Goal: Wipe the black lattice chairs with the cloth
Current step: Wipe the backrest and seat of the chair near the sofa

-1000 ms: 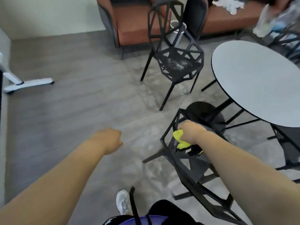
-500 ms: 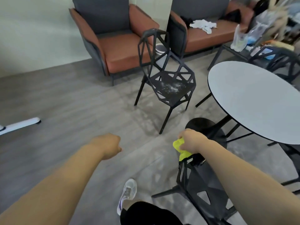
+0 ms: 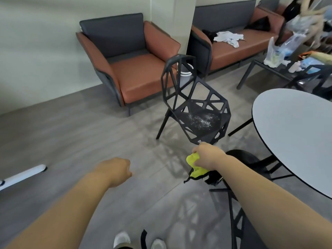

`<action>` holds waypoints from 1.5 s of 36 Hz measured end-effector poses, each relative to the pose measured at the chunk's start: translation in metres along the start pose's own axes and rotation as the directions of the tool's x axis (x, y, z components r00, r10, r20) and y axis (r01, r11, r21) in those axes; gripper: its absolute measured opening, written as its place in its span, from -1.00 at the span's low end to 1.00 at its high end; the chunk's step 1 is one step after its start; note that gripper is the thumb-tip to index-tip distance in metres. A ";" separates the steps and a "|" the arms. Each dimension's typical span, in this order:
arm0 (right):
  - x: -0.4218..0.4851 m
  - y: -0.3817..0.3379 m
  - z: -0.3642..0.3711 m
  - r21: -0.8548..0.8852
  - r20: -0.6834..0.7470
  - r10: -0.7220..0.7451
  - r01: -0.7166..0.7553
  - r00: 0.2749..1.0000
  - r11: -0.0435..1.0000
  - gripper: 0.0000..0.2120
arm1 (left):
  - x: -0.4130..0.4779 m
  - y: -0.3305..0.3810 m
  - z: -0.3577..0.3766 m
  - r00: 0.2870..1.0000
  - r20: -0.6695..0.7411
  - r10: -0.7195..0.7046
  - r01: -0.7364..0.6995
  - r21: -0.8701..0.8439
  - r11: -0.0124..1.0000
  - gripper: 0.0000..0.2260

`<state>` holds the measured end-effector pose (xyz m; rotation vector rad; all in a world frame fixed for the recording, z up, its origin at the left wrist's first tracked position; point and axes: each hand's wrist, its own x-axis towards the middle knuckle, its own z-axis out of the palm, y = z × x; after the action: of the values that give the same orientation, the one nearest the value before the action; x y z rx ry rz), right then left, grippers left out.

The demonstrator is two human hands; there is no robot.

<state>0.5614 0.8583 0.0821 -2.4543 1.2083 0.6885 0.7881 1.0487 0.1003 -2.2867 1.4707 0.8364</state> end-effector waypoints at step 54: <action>0.419 0.216 -0.030 0.256 0.174 0.315 -0.351 0.933 0.901 -0.58 | 0.559 0.165 -0.073 0.931 0.194 -0.309 0.352 -0.698 0.623 -0.54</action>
<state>0.6170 0.4447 -0.1384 -1.9596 1.5746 0.6930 0.8344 0.5322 -0.1751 -2.9133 0.6640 1.5499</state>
